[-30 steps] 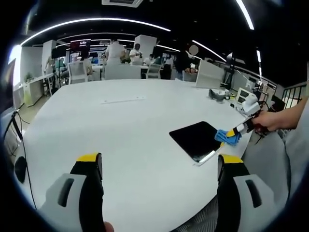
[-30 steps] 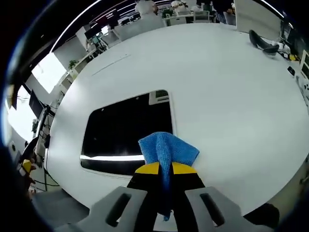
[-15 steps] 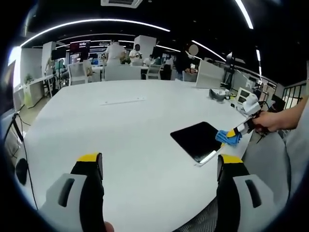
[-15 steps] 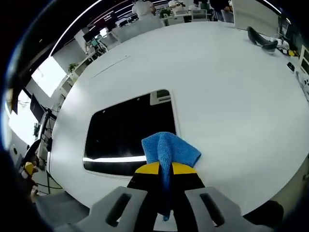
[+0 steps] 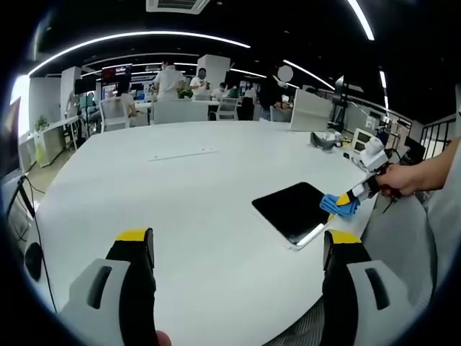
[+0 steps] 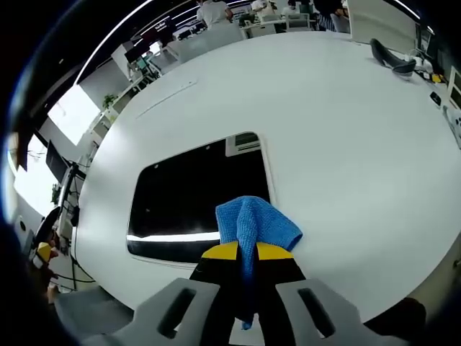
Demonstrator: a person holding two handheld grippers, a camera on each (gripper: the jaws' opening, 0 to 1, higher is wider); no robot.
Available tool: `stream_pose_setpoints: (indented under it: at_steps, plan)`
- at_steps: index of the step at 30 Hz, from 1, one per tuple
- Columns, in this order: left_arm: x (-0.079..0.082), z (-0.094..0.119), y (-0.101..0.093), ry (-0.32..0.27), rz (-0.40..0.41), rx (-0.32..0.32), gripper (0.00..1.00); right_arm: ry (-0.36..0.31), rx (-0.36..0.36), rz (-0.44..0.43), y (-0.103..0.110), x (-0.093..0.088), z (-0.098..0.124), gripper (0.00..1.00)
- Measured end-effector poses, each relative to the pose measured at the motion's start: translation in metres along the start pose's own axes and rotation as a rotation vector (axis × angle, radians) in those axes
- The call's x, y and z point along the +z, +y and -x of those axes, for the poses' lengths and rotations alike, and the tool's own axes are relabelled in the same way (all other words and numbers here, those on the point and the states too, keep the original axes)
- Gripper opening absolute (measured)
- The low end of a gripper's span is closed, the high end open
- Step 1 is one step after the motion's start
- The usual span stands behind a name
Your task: Wipe the mirror surface with the cleaning cloth until all visible marks leave the cleaned area.
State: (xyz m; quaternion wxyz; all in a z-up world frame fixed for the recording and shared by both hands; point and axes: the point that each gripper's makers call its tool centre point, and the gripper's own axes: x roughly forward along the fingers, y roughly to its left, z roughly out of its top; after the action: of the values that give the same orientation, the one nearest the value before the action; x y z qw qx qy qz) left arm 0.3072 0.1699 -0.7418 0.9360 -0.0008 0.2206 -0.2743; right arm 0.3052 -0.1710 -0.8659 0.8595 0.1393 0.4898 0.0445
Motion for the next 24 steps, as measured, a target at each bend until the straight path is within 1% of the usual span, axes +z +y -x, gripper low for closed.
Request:
stream_pose_setpoints:
  at_steps: [6, 12, 19, 22, 24]
  plan:
    - [-0.004, -0.003, -0.002, 0.013, -0.006, -0.006, 0.97, 0.006, 0.015, -0.001, 0.011, -0.001, -0.004, 0.01]
    - [-0.005, -0.006, -0.001, 0.013, -0.008, -0.010, 0.97, 0.015, 0.033, 0.001, 0.024, -0.002, -0.008, 0.01]
    - [-0.009, -0.006, 0.001, 0.019, -0.005, -0.006, 0.96, 0.025, 0.042, 0.019, 0.036, -0.003, -0.012, 0.01]
    - [-0.011, -0.006, 0.001, 0.022, 0.002, -0.005, 0.96, 0.027, 0.040, 0.042, 0.042, -0.004, -0.013, 0.01]
    - [-0.013, -0.007, 0.001, 0.027, 0.000, -0.007, 0.96, 0.031, 0.048, 0.035, 0.047, -0.004, -0.014, 0.01]
